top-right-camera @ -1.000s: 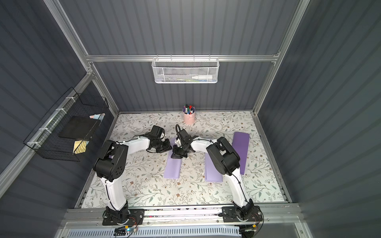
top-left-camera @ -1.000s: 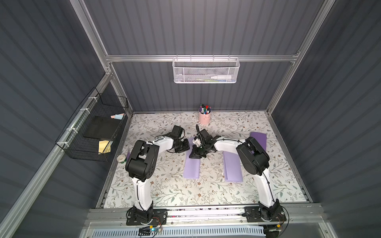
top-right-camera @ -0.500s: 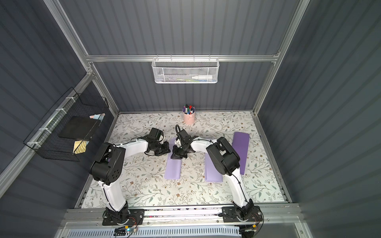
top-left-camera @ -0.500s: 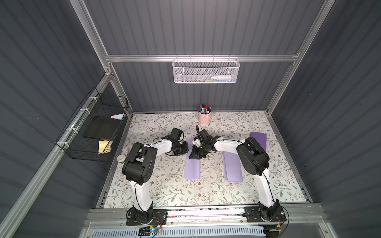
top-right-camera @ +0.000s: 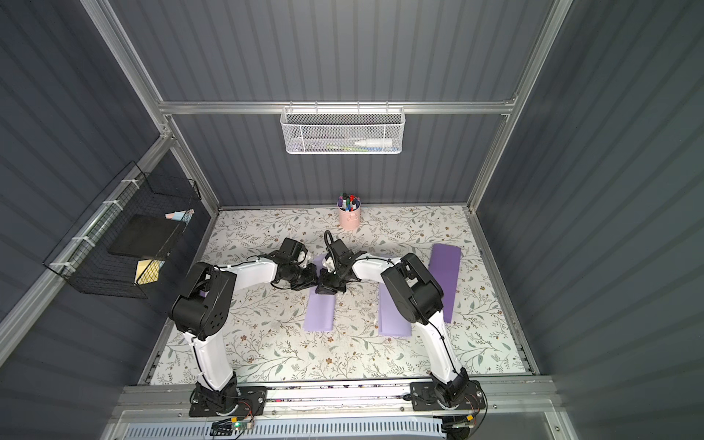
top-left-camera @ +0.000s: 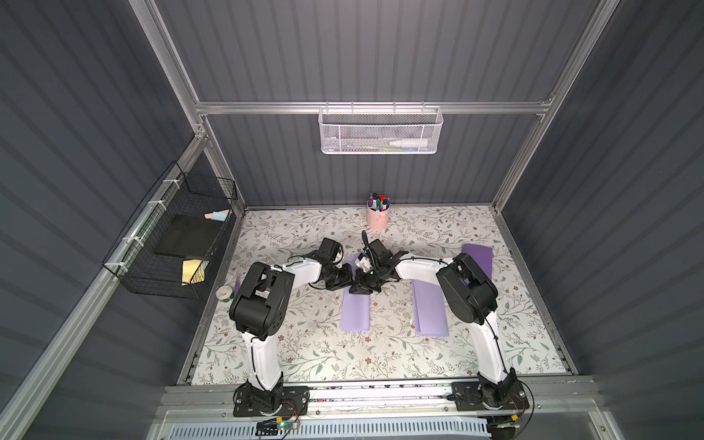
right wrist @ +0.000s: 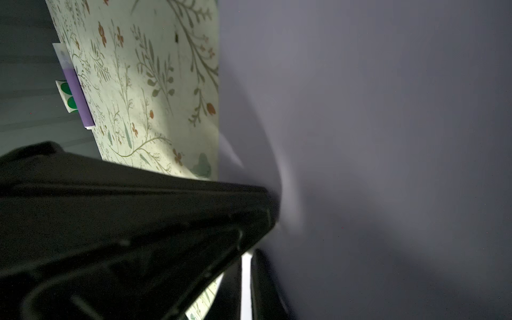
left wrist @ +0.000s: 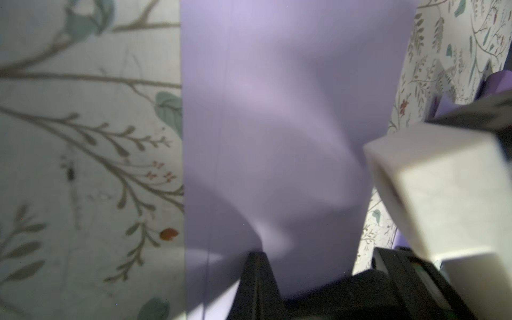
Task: Fold the rectangular paper in half along the long edge
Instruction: Fold the paper at the center of the board.
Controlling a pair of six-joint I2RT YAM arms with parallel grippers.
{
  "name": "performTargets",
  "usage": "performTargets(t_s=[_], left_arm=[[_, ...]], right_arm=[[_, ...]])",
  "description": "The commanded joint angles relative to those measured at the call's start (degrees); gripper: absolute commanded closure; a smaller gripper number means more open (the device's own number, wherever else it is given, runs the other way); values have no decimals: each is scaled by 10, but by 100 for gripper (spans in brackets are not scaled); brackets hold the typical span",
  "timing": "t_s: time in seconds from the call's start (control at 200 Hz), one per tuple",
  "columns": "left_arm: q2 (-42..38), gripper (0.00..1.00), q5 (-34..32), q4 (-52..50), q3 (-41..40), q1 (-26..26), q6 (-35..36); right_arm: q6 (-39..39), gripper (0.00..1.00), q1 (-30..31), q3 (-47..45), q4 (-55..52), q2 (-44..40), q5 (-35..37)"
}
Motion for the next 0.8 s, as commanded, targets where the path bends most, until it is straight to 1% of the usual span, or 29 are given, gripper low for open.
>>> performTargets(t_s=[0.0,0.065,0.125,0.21,0.22,0.325,0.43,0.495,0.59,0.66,0.725,0.795], left_arm=[[15,94,-22,-28,-2,-3,5],[17,94,-22,-30,-4,-3,6],[17,95,-22,-31,-7,-3,6],[17,94,-22,-32,-11,-2,7],[17,94,-36,-32,-12,-3,7],[16,94,-43,-33,-17,-3,9],[18,94,-43,-33,-18,-3,10],[17,94,-43,-33,-18,-3,10],[13,94,-43,-33,-19,-3,10],[12,94,-41,-31,-19,-3,10],[14,95,-38,-27,-19,-3,8],[14,94,-35,-24,-21,-3,6]], right_arm=[[-10,87,2,-13,-32,-14,8],[-13,85,1,-13,-34,-24,6],[-15,82,-2,-14,-39,-40,3],[-18,77,-16,-35,-34,-80,1],[-18,77,-18,-38,-33,-87,1],[-17,71,-60,-78,-17,-151,-13],[-25,66,-110,-98,-13,-175,-44],[-26,66,-139,-109,-6,-168,-64],[-13,64,-169,-123,40,-137,-121],[-7,64,-174,-124,74,-108,-149],[-3,64,-174,-113,90,-82,-159],[12,63,-174,-109,131,-57,-175]])
